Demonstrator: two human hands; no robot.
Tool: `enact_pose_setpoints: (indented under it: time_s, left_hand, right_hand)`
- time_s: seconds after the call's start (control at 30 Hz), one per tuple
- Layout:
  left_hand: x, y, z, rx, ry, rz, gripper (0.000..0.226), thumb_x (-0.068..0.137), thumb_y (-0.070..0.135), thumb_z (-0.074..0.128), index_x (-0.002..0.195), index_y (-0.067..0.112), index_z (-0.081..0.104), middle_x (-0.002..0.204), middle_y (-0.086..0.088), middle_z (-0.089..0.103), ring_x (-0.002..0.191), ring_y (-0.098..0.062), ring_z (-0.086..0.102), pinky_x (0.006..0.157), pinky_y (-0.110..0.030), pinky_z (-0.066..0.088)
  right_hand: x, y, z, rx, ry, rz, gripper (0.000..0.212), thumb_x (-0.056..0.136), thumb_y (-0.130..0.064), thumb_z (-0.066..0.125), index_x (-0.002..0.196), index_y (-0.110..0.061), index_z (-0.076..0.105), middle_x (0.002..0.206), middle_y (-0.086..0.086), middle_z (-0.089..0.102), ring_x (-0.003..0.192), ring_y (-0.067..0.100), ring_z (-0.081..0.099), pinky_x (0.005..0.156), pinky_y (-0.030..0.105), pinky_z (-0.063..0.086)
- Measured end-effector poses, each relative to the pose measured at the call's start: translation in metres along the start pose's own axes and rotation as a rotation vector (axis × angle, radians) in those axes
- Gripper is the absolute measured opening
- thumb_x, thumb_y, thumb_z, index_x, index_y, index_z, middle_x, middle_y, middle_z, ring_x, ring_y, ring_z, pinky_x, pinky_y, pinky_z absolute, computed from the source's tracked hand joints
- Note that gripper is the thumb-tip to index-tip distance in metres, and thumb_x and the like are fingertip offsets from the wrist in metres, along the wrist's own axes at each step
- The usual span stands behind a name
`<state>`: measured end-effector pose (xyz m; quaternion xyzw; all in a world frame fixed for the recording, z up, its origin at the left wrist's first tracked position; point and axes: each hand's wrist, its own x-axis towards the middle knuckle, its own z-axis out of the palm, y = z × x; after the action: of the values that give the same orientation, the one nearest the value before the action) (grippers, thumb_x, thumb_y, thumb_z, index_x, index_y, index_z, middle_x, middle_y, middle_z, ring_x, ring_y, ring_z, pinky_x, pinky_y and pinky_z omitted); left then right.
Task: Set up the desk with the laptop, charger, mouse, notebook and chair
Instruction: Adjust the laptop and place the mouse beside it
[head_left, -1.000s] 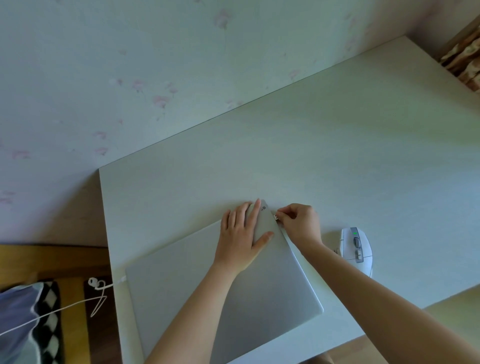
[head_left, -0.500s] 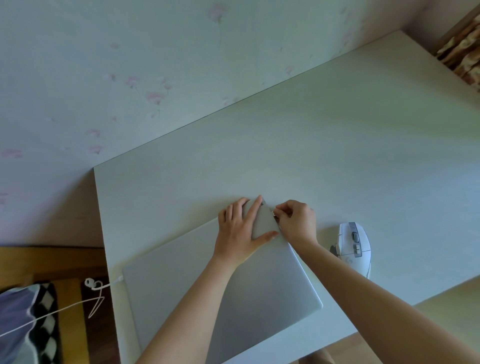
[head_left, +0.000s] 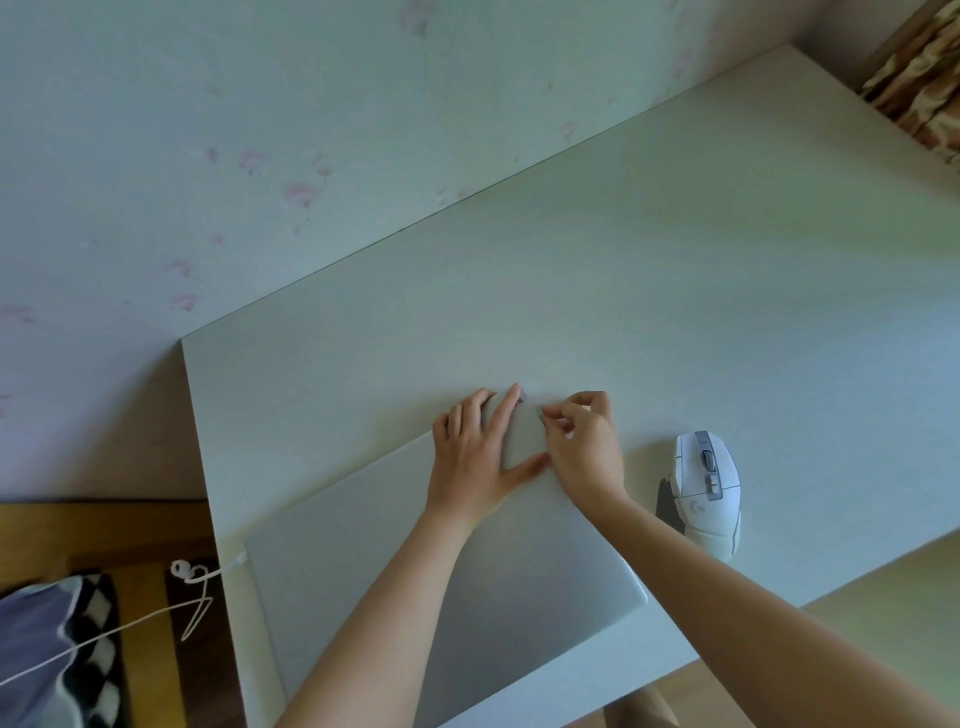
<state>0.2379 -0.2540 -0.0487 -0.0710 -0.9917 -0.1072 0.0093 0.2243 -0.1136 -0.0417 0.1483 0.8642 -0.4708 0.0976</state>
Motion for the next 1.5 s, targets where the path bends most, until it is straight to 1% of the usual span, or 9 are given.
enact_pose_setpoints:
  time_s: [0.1,0.2,0.37,0.57,0.67,0.87,1.2,1.4,1.5]
  left_hand:
    - [-0.002,0.0,0.001,0.039,0.023,0.042,0.079,0.076,0.069,0.051,0.14,0.022,0.048,0.129,-0.012,0.057,0.114,-0.03,0.057,0.095,-0.045,0.042]
    - [-0.008,0.0,0.001,0.077,-0.005,0.063,0.084,0.075,0.07,0.049,0.144,0.022,0.042,0.148,-0.013,0.043,0.128,-0.03,0.049,0.105,-0.054,0.032]
    - [-0.022,-0.002,0.002,0.101,-0.104,0.031,0.102,0.07,0.08,0.043,0.152,0.024,0.02,0.161,-0.01,0.015,0.148,-0.025,0.017,0.113,-0.058,0.018]
    - [-0.023,-0.001,0.005,0.148,-0.193,0.022,0.107,0.069,0.08,0.042,0.153,0.022,0.011,0.162,-0.011,0.007,0.149,-0.028,0.007,0.113,-0.061,0.01]
    - [-0.023,-0.002,0.008,0.149,-0.241,0.022,0.11,0.07,0.081,0.041,0.153,0.024,-0.002,0.162,-0.009,-0.006,0.149,-0.026,-0.007,0.114,-0.06,-0.001]
    - [-0.021,0.001,0.002,0.176,-0.326,0.022,0.108,0.076,0.081,0.036,0.15,0.023,-0.018,0.16,-0.01,-0.019,0.147,-0.027,-0.019,0.114,-0.059,-0.007]
    - [-0.032,0.023,-0.019,0.203,-0.335,-0.072,0.082,0.093,0.065,0.028,0.153,0.016,0.001,0.163,-0.009,-0.003,0.149,-0.025,0.004,0.118,-0.05,0.01]
    - [-0.055,0.043,-0.016,0.205,-0.367,-0.125,0.078,0.096,0.058,0.028,0.153,0.015,-0.003,0.162,-0.012,-0.008,0.149,-0.029,0.0,0.116,-0.051,0.014]
    - [-0.058,0.05,-0.016,0.177,-0.394,-0.152,0.08,0.095,0.06,0.028,0.152,0.015,-0.005,0.161,-0.013,-0.011,0.149,-0.031,-0.003,0.115,-0.052,0.016]
  right_hand:
    - [-0.008,0.003,-0.003,-0.216,0.021,-0.212,0.026,0.09,-0.027,0.056,0.11,-0.015,0.068,0.116,-0.001,0.054,0.103,0.019,0.055,0.073,0.034,0.049]
    - [-0.015,0.011,-0.003,-0.497,0.052,-0.477,0.035,0.083,-0.022,0.064,0.117,-0.011,0.065,0.112,0.008,0.063,0.103,0.031,0.059,0.078,0.041,0.048]
    - [-0.023,0.02,-0.002,-0.564,0.058,-0.543,0.044,0.085,-0.026,0.066,0.128,-0.017,0.059,0.115,0.01,0.065,0.106,0.031,0.06,0.086,0.044,0.047]
    - [-0.026,0.017,0.0,-0.684,0.083,-0.613,0.054,0.074,-0.029,0.078,0.124,-0.016,0.064,0.112,0.016,0.067,0.101,0.035,0.065,0.09,0.061,0.044]
    - [-0.027,0.017,-0.003,-0.719,0.071,-0.654,0.054,0.072,-0.031,0.079,0.123,-0.017,0.064,0.112,0.016,0.068,0.101,0.034,0.065,0.091,0.064,0.042]
    - [-0.026,0.015,-0.007,-0.822,0.056,-0.651,0.056,0.071,-0.039,0.078,0.12,-0.016,0.065,0.111,0.011,0.069,0.1,0.03,0.066,0.09,0.064,0.043]
    - [-0.03,0.037,-0.055,-0.883,0.112,-0.661,0.048,0.072,-0.024,0.077,0.117,-0.01,0.064,0.116,0.012,0.066,0.108,0.033,0.062,0.092,0.062,0.044]
    - [-0.045,0.06,-0.094,-0.948,0.107,-0.392,0.056,0.072,-0.014,0.069,0.127,-0.01,0.056,0.141,0.019,0.047,0.131,0.043,0.041,0.09,0.075,0.032]
    - [-0.045,0.073,-0.103,-0.858,0.036,-0.259,0.054,0.083,-0.021,0.058,0.135,-0.014,0.044,0.149,0.018,0.031,0.135,0.041,0.031,0.089,0.063,0.044]
